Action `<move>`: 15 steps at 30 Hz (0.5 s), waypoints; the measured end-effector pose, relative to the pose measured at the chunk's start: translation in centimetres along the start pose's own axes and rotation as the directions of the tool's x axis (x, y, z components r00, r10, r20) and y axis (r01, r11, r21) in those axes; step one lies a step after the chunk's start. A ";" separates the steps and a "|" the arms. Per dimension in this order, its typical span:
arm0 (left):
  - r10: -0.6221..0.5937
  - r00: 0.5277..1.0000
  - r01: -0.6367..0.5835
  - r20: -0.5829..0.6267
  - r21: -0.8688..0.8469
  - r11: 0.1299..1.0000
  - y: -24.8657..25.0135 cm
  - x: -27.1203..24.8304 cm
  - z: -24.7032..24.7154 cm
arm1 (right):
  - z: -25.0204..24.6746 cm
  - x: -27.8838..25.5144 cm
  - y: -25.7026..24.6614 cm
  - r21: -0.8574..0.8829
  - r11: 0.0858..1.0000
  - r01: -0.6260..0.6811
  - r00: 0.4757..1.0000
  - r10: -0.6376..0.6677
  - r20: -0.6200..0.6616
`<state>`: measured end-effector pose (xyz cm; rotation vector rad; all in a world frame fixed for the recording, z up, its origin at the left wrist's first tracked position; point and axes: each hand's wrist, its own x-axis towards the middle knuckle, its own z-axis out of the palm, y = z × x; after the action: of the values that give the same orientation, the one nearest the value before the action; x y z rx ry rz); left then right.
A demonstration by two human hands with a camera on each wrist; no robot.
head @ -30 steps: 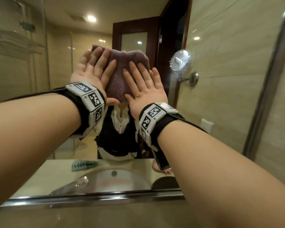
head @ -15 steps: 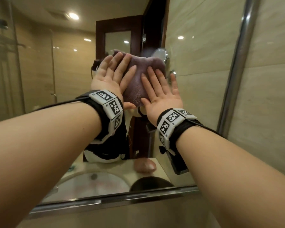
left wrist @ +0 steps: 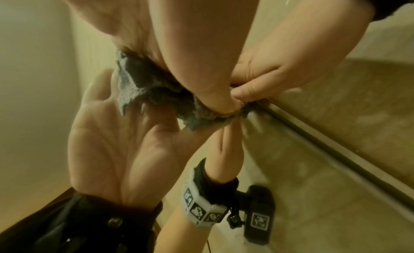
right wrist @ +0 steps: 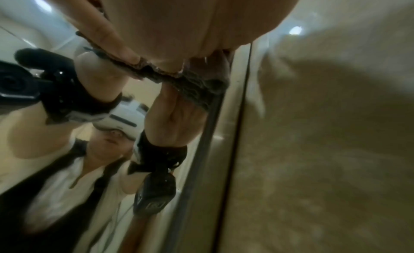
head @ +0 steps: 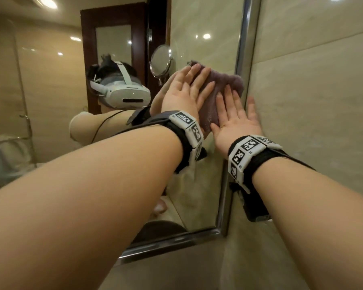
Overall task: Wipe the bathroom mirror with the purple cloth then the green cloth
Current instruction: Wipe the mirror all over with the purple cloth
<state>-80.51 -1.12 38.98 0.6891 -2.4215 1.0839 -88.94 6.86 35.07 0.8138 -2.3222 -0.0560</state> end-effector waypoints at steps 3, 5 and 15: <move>-0.020 1.000 0.020 -0.022 -0.001 1.000 1.1 0.4 0.1 | 0.3 0.1 0.6 -0.028 0.999 0.014 1.000 -0.014 0.002; -0.017 0.998 0.018 -0.052 0.009 1.000 0.9 0.3 0.4 | 0.4 0.2 0.5 -0.014 1.000 0.009 1.000 -0.009 0.010; -0.011 0.994 0.013 -0.110 0.020 1.000 -3.4 -2.7 3.2 | -0.7 -0.7 -2.1 0.035 0.996 0.087 0.996 -0.087 -0.015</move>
<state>-76.86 -4.79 37.51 0.6331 -2.3139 1.1137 -86.99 5.71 34.75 0.9306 -2.2806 -0.0468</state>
